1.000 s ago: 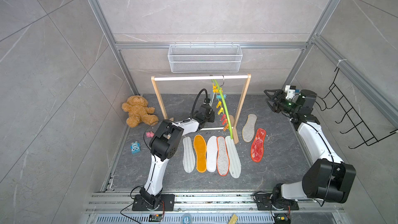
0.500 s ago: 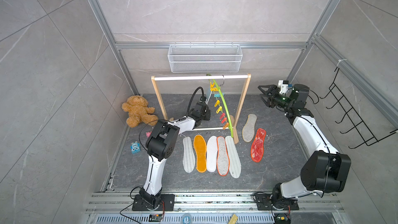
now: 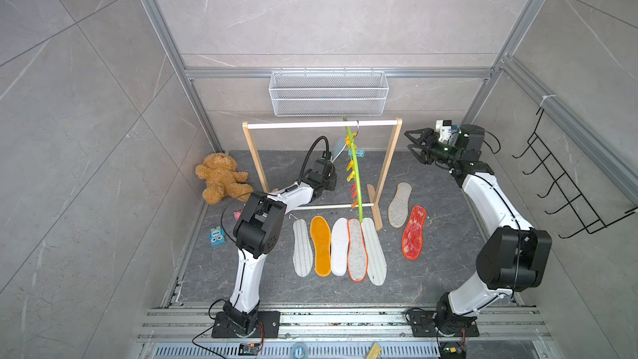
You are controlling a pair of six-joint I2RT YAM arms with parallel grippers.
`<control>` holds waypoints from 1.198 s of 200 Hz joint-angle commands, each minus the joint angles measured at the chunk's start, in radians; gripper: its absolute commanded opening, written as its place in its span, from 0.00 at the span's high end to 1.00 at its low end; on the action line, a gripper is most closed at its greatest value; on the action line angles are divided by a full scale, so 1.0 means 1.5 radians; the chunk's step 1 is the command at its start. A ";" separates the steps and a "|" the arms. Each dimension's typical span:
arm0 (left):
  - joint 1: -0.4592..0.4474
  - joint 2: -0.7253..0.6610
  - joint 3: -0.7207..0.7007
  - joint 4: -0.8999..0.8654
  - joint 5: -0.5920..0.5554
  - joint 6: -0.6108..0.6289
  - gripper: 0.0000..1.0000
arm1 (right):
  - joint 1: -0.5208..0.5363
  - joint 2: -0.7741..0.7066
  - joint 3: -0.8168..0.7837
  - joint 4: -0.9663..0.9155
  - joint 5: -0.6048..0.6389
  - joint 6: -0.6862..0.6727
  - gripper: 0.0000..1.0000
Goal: Take the shoe insoles off the hanger
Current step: Remove the insole from the hanger.
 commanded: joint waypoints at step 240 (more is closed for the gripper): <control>0.009 0.012 0.133 -0.059 0.046 0.033 1.00 | 0.129 0.197 0.221 -0.027 -0.041 0.034 0.35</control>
